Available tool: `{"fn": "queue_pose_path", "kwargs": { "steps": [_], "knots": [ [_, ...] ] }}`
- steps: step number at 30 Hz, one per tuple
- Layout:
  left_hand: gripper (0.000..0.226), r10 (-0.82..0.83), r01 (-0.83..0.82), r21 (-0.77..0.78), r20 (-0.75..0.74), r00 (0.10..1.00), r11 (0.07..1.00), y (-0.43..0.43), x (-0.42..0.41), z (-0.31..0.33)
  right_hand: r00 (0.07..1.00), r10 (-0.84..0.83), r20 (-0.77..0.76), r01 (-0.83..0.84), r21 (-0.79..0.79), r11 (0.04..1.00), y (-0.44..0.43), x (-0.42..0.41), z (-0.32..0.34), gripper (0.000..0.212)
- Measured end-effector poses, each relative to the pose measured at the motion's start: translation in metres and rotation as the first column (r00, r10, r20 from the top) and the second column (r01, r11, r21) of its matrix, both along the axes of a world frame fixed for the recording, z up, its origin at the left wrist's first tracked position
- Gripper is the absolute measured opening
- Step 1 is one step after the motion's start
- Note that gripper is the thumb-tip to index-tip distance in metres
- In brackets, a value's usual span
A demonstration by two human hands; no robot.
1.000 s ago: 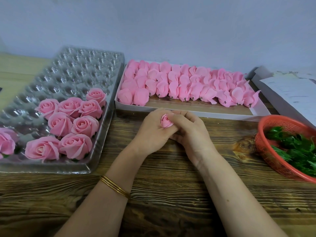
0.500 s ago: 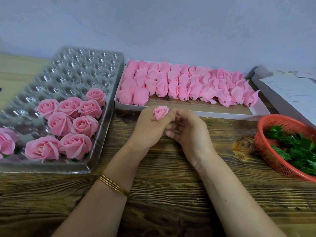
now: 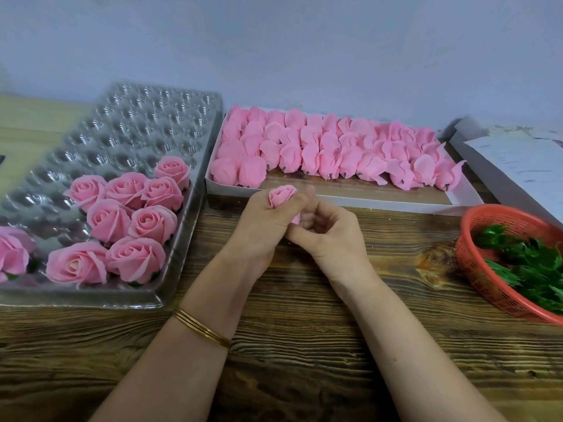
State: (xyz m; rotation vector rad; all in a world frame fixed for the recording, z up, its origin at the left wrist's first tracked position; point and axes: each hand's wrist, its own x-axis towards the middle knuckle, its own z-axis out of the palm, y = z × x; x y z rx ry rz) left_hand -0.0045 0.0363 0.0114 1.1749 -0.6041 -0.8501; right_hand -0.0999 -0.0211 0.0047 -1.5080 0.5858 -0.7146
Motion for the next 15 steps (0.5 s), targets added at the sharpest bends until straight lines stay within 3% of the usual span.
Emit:
{"fn": "queue_pose_path", "kwargs": {
  "steps": [8,15],
  "knots": [
    [0.012,-0.241,0.241,0.004,0.005,0.971,0.971,0.010,0.008,0.006,0.999,0.050,0.004,-0.050,0.118,0.992,-0.003,-0.004,0.003,0.012],
    [0.044,-0.385,0.371,-0.106,-0.238,0.892,0.923,0.015,0.017,0.011,0.996,0.084,0.030,-0.089,0.290,0.953,-0.007,-0.004,0.007,0.008]
  ]
}}
